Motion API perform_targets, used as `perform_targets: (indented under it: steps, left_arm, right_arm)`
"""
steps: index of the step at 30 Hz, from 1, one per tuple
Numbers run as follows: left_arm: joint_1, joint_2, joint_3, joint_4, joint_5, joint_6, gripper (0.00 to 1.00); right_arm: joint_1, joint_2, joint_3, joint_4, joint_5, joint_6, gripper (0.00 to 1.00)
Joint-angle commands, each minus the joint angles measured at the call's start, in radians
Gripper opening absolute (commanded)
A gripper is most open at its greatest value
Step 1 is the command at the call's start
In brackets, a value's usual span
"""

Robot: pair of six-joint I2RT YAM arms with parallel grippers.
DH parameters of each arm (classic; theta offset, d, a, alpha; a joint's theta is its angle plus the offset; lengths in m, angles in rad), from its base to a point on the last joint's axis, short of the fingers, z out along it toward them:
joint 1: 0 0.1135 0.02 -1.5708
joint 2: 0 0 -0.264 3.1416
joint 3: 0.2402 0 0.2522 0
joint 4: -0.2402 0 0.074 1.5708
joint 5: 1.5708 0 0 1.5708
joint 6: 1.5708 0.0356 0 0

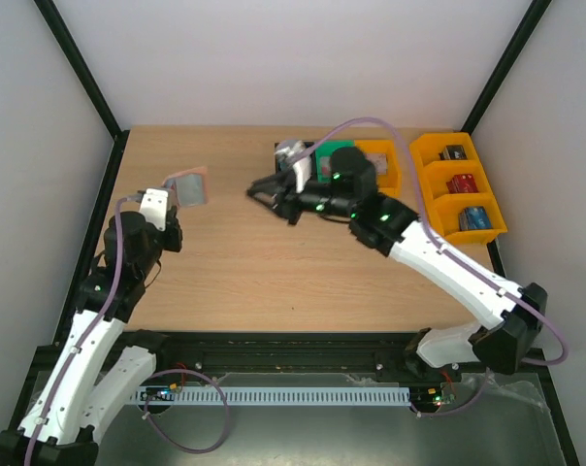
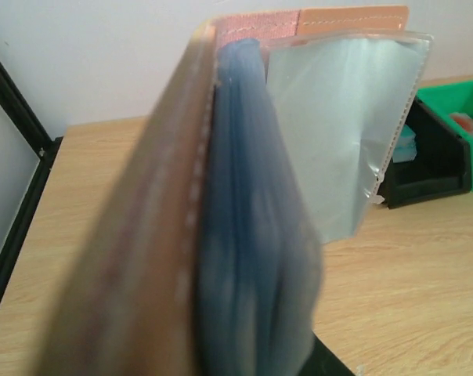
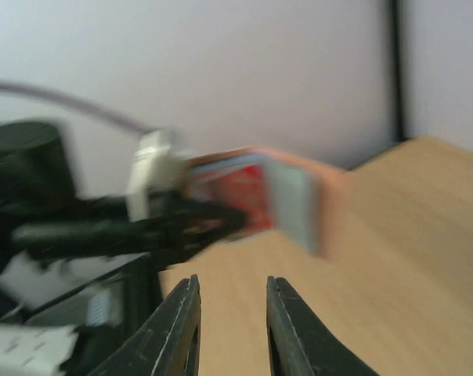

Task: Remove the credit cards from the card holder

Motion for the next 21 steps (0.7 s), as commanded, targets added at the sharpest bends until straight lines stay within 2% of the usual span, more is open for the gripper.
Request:
perform_targets:
  steps: [1,3,6,9,14,21]
  left_arm:
    - [-0.012,-0.005,0.029,0.005,0.094,0.079,0.02]
    - [-0.011,-0.012,0.047,-0.002,0.344,0.051,0.02]
    - [-0.009,-0.033,0.047,0.025,0.718,-0.028,0.02]
    - [-0.004,-0.055,0.021,0.092,0.946,-0.106,0.02]
    - [0.000,-0.080,0.020,0.124,1.090,-0.060,0.02]
    - [0.000,-0.092,0.019,0.174,1.169,-0.067,0.02]
  right_arm:
    - [0.195,0.086,0.058,0.013,-0.154,-0.141,0.23]
    - [0.202,0.121,0.067,0.103,-0.274,-0.082,0.17]
    - [0.200,0.138,0.060,0.182,-0.322,-0.057,0.17]
    - [0.184,0.147,0.071,0.143,-0.320,-0.073,0.18]
    - [0.100,0.084,-0.012,0.207,-0.356,-0.005,0.21]
    - [0.094,0.074,-0.005,0.055,-0.330,-0.105,0.24]
